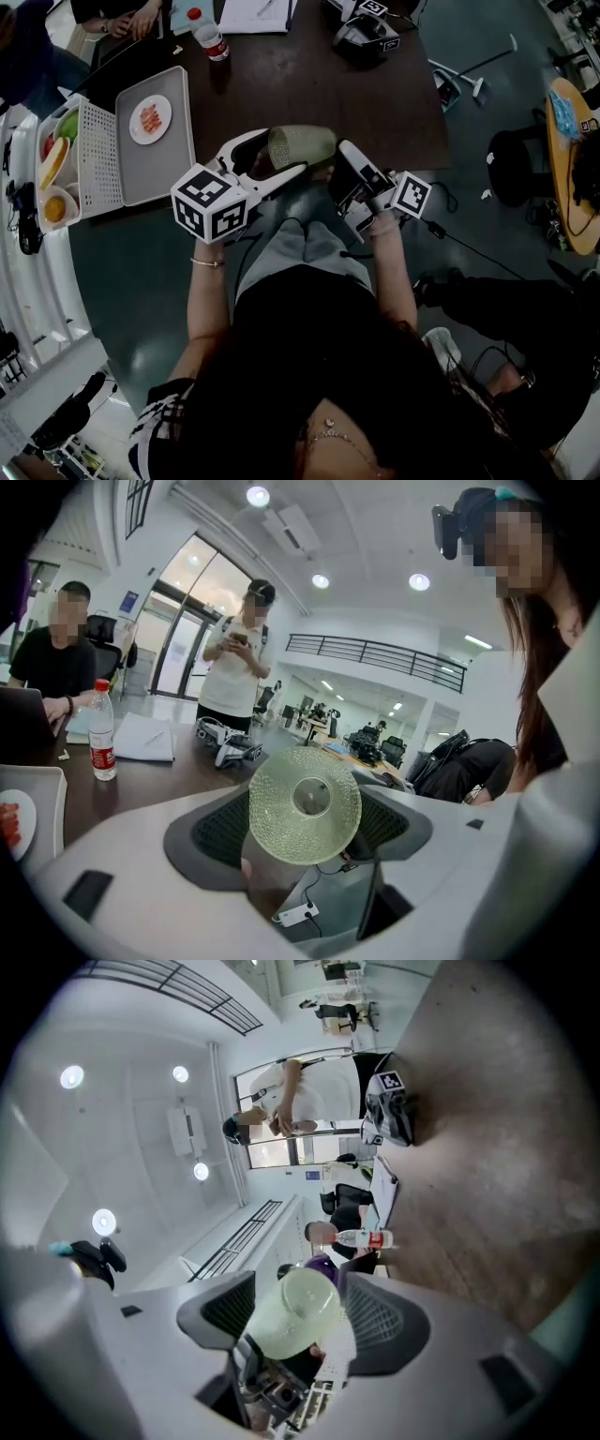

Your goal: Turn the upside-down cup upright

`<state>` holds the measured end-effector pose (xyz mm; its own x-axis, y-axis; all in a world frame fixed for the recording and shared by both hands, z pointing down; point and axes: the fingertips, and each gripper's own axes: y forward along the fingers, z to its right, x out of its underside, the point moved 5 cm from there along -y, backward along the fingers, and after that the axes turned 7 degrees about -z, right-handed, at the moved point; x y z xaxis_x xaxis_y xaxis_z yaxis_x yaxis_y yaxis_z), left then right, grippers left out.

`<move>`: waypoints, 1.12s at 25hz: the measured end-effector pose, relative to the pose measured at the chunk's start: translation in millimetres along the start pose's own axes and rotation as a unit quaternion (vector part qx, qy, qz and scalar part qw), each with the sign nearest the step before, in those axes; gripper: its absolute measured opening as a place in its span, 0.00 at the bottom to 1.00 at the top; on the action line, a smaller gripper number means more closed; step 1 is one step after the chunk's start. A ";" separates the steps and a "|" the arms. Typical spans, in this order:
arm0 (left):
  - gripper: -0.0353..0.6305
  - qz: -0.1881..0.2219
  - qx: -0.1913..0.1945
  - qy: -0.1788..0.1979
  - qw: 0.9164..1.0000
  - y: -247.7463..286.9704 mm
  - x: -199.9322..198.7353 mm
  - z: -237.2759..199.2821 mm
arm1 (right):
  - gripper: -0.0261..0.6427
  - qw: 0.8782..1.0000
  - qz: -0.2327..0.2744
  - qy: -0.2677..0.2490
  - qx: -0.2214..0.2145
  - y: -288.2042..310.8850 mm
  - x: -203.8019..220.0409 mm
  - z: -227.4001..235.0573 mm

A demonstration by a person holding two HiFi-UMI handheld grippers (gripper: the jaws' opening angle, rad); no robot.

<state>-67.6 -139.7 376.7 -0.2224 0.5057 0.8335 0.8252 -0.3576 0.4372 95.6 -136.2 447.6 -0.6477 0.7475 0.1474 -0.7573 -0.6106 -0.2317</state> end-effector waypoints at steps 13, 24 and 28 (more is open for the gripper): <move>0.60 -0.104 -0.053 0.056 0.992 24.6 14.6 -19.4 | 0.20 0.987 0.012 -0.101 0.125 -21.2 -4.2 13.8; 0.60 -0.204 -0.078 0.130 0.967 56.6 33.7 -24.5 | 0.07 0.950 -0.016 -0.224 0.218 -30.5 -2.2 7.0; 0.60 -0.245 -0.091 0.163 0.951 68.9 45.0 -26.6 | 0.06 0.942 -0.026 -0.242 0.232 -34.8 -1.6 5.3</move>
<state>-34.5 -162.5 453.3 -0.7318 0.3864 0.5614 0.4837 -0.2858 0.8272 122.6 -117.5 460.5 -0.4861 0.6406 0.5944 -0.6705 -0.7096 0.2165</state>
